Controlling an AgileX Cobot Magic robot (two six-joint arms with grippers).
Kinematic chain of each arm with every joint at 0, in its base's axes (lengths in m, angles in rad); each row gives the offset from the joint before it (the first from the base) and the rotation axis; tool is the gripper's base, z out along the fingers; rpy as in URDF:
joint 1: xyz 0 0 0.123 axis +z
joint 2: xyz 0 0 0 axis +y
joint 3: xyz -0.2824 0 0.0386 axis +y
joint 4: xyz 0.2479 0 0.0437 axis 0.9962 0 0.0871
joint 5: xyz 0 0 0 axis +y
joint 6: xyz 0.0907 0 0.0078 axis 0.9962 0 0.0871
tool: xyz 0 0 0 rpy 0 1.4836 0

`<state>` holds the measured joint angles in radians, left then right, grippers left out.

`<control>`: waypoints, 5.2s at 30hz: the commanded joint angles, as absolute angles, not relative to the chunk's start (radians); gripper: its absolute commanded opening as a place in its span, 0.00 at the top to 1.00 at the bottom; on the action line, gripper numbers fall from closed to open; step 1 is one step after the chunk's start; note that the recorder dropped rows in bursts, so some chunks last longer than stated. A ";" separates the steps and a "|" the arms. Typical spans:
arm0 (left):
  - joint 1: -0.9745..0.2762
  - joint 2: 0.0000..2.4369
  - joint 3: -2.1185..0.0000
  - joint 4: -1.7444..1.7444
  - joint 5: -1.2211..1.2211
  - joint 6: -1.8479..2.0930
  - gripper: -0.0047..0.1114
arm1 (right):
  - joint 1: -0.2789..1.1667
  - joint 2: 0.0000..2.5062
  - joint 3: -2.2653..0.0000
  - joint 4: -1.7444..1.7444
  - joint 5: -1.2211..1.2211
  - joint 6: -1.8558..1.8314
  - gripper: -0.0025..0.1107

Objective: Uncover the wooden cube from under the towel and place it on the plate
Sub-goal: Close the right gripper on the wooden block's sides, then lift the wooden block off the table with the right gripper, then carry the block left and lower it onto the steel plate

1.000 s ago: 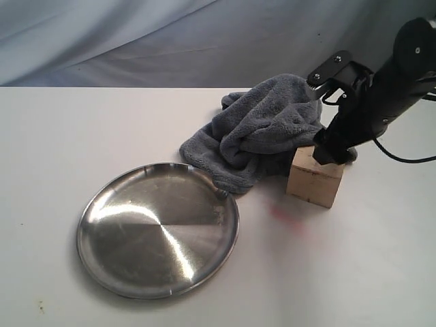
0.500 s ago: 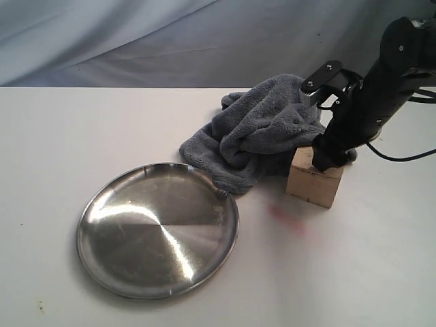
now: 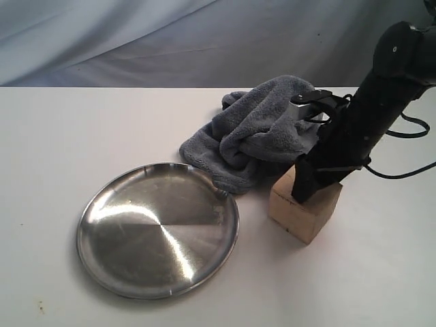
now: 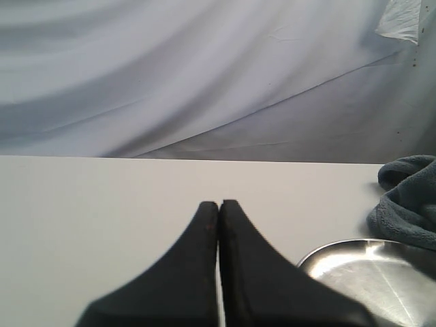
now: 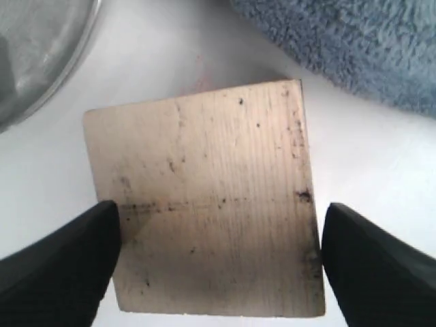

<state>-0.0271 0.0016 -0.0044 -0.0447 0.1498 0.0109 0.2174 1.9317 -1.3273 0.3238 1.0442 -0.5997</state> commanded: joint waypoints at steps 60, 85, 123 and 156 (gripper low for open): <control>-0.028 0.000 0.000 -0.044 0.148 0.010 0.95 | 0.399 1.889 -1.317 0.038 1.040 -0.387 0.12; -0.028 0.000 0.000 -0.044 0.148 0.010 0.95 | 0.399 1.823 -1.317 0.015 0.999 -0.437 0.12; -0.028 0.000 0.000 -0.044 0.148 0.010 0.95 | 0.399 2.017 -1.316 0.019 0.963 -0.437 0.55; -0.028 0.000 0.000 -0.044 0.148 0.010 0.95 | 0.771 1.922 -1.720 0.119 1.115 -0.423 0.98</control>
